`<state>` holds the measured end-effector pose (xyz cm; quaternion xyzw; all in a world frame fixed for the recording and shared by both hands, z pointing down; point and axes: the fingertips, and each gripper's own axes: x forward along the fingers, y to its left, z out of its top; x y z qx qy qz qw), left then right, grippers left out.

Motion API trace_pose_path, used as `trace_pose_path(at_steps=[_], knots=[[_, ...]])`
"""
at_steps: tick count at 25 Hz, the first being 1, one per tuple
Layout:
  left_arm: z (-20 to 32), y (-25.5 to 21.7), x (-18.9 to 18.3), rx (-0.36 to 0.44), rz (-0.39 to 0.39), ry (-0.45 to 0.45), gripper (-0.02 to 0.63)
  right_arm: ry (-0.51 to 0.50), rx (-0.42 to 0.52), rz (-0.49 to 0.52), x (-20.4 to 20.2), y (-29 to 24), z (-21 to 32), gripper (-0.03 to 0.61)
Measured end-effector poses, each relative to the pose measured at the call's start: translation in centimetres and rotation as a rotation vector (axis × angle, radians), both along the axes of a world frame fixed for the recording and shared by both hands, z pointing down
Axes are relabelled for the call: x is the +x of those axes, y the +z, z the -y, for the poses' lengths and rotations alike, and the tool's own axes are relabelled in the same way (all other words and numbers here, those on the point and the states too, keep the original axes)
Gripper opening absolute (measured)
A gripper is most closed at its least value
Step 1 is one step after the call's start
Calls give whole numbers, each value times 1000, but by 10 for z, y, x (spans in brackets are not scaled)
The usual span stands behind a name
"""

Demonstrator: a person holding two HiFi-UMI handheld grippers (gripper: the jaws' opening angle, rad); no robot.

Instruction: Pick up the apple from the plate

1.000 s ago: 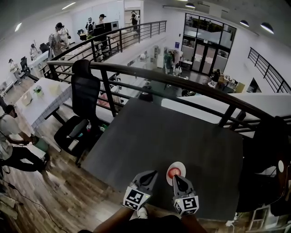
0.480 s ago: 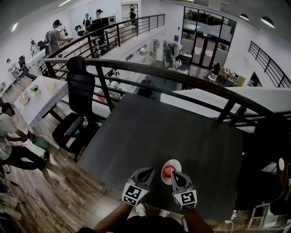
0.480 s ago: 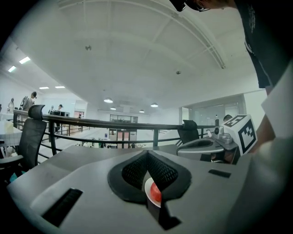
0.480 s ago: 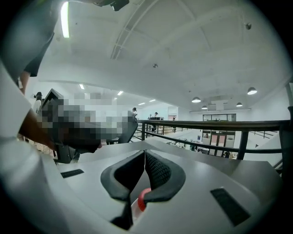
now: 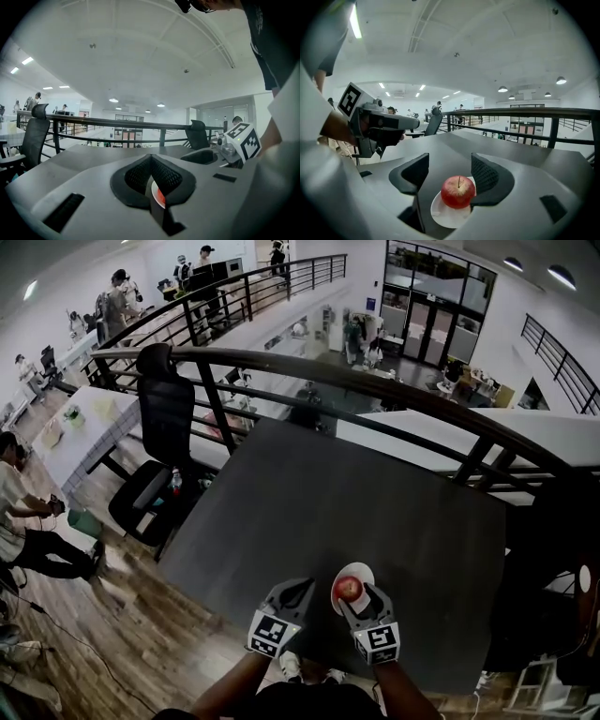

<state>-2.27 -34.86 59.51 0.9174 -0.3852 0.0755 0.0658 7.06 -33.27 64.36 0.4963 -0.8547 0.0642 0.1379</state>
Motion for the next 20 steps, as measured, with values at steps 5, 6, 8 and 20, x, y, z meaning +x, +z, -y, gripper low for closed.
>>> trace_pose_path(at_steps=[5,6,8,20], knots=[[8,14,5,-21,6,-13,20,-16,-58,-44,-2,30,13,307],[9,17,5,-26,7,-15,20,-17,-73,-57,-3,36,14,312],[9,23,7,-34,6,-13,20,-19,-103,-77,-4,45,15,327],[9,42,-8,-81,17,-41,20,-29,-218,-124,-4,97,28,377]])
